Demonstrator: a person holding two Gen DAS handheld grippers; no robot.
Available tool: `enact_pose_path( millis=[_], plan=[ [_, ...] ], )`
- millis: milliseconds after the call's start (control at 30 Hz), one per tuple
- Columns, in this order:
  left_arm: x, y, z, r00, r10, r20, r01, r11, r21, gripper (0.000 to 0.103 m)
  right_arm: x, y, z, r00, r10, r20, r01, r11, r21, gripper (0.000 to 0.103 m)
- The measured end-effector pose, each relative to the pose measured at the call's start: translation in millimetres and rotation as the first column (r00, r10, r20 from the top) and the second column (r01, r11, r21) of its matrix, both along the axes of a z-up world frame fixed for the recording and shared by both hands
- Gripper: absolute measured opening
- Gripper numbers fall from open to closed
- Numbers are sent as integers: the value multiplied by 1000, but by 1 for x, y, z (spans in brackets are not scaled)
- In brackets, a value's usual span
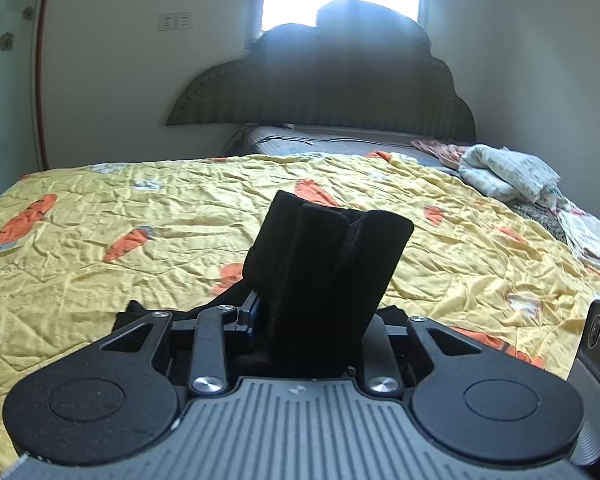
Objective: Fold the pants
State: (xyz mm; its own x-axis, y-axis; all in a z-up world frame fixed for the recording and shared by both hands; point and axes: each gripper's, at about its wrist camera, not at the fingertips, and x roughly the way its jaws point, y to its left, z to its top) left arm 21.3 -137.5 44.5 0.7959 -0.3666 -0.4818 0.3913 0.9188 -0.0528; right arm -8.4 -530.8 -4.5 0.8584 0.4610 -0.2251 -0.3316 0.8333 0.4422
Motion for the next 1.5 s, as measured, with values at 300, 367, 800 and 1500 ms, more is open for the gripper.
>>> enact_pose_path(
  millis=[300, 367, 800, 1500],
  plan=[
    [-3, -43, -20, 998, -54, 29, 52, 997, 64, 34, -6, -26, -11, 996, -79, -39, 78, 997, -9, 25],
    [-3, -51, -24, 997, -65, 35, 62, 995, 75, 34, -6, -32, -14, 994, -94, -48, 94, 996, -6, 25],
    [14, -75, -50, 995, -92, -32, 95, 991, 95, 36, 5, -56, -40, 982, -134, -129, 137, 991, 8, 25],
    [14, -89, -64, 990, -128, -56, 134, 983, 125, 36, 1, -60, -50, 971, -163, -176, 159, 987, -39, 25]
  ],
)
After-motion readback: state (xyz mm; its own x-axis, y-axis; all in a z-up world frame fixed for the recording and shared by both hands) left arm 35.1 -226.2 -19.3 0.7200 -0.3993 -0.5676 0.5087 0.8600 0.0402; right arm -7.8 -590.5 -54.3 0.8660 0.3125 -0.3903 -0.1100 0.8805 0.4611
